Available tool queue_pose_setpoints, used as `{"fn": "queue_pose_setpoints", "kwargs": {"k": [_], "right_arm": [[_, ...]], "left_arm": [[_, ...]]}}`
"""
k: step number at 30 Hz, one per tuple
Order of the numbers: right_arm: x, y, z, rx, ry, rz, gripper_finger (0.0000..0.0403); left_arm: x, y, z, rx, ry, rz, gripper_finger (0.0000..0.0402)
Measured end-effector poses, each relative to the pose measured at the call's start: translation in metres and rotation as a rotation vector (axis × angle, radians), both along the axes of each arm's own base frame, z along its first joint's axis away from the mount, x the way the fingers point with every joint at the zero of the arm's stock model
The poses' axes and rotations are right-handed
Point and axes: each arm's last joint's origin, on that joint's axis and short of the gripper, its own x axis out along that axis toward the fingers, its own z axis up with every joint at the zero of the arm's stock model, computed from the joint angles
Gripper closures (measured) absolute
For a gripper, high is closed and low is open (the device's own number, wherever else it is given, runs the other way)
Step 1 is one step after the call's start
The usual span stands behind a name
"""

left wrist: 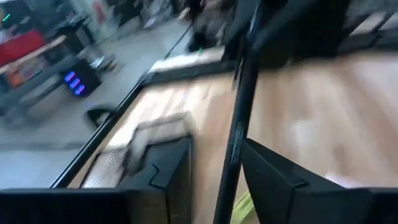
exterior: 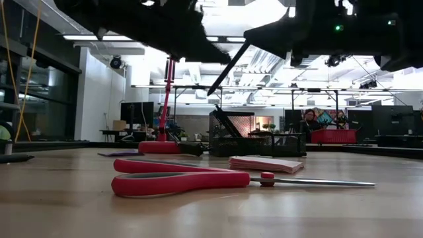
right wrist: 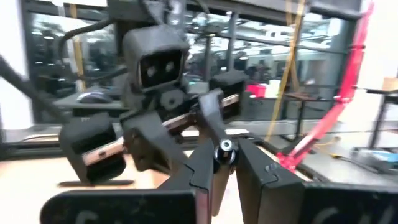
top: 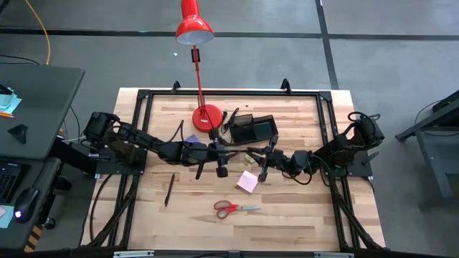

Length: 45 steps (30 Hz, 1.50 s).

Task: Pick and place office supplies into organizer
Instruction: Put the black pen into the black desk organizer

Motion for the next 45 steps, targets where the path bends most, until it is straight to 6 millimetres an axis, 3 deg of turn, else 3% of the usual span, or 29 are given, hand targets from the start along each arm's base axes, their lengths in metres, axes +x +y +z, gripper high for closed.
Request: {"fn": "queue_pose_setpoints", "kwargs": {"k": [6, 15, 20, 29, 34, 45], "right_arm": [[0.002, -0.021, 0.003, -0.028, 0.005, -0.147, 0.0380], [-0.007, -0.052, 0.029, -0.059, 0.036, -0.276, 0.0382], [-0.004, -0.070, 0.051, -0.016, 0.171, -0.296, 0.0382], [0.020, -0.101, 0.088, 0.045, 0.432, -0.328, 0.0381], [0.023, -0.117, 0.084, 0.097, 0.475, -0.312, 0.0380], [0.047, -0.140, 0.033, 0.158, 0.591, -0.271, 0.0364]], "left_arm": [[-0.011, 0.001, -0.010, -0.098, 0.077, 0.079, 0.0242], [-0.042, -0.002, -0.041, -0.206, -0.079, 0.048, 0.0253], [-0.055, -0.015, -0.047, -0.244, -0.160, -0.061, 0.0256], [-0.055, -0.022, -0.045, -0.222, -0.171, -0.097, 0.0258], [-0.055, -0.022, -0.046, -0.221, -0.165, -0.095, 0.0257], [-0.055, -0.022, -0.046, -0.223, -0.162, -0.094, 0.0257]]}}
